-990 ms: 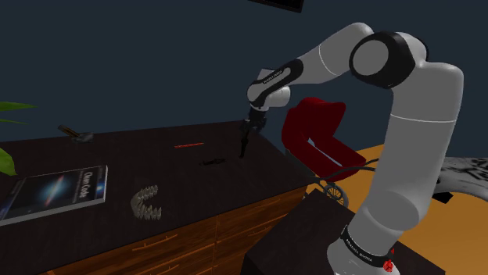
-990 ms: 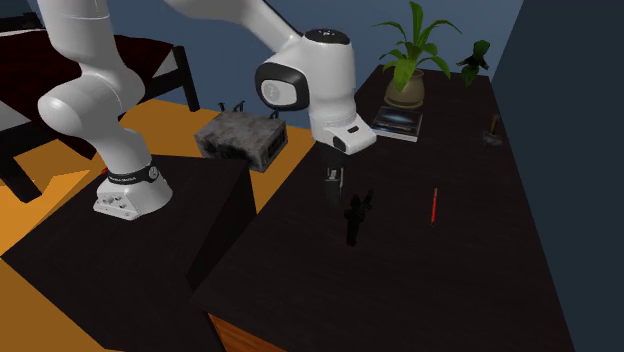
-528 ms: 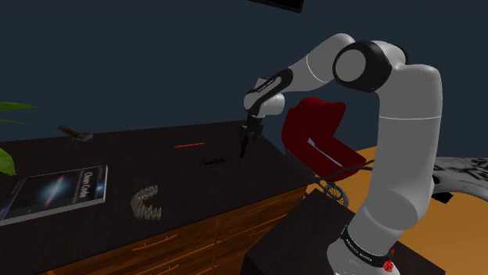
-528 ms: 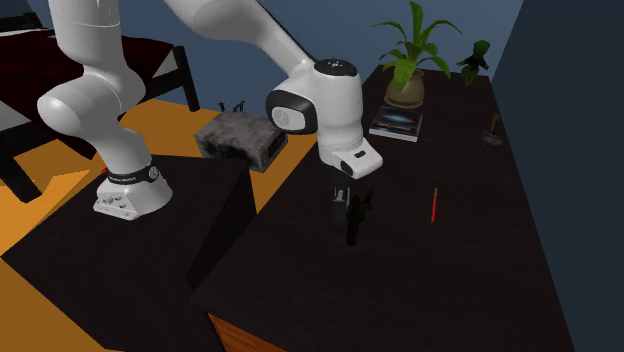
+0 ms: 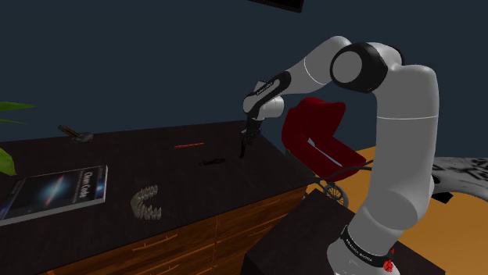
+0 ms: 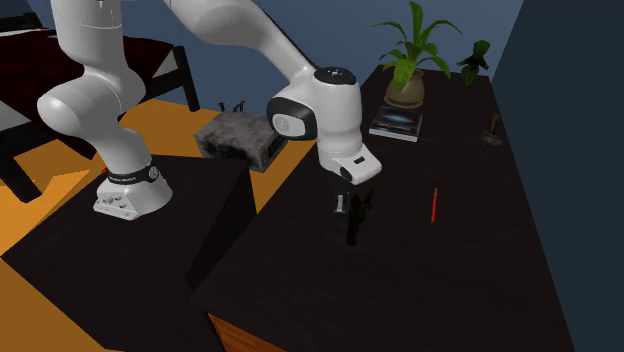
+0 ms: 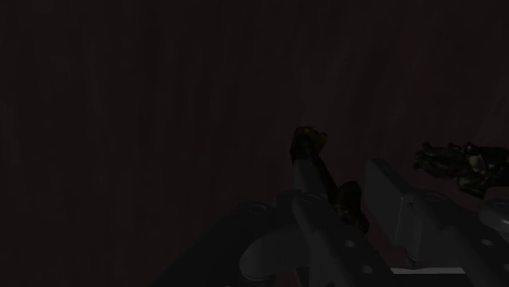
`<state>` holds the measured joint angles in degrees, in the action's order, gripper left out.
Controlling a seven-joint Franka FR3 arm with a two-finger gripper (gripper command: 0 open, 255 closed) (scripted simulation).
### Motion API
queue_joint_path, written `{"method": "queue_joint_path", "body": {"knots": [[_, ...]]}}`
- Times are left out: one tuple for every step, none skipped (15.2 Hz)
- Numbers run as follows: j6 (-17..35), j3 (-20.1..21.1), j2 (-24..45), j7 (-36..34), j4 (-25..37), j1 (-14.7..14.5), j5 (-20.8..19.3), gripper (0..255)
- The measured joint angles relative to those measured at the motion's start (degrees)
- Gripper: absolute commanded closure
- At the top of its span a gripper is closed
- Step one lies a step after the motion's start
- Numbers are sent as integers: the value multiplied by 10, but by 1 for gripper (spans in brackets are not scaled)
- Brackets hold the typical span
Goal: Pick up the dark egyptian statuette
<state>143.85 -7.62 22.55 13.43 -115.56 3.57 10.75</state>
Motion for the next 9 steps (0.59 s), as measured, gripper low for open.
{"method": "queue_joint_path", "body": {"knots": [[0,0,0,0,0,0,0,255],[0,0,0,0,0,0,0,255],[0,0,0,0,0,0,0,255],[0,0,0,0,-1,0,0,255],[0,0,0,0,-1,0,0,255],[-3,-1,-3,-1,0,0,-1,255],[-7,-2,-7,-2,0,-1,-3,255],[-12,-2,-11,-3,2,-1,-4,255],[-18,-3,-15,-5,3,-2,-6,255]]}}
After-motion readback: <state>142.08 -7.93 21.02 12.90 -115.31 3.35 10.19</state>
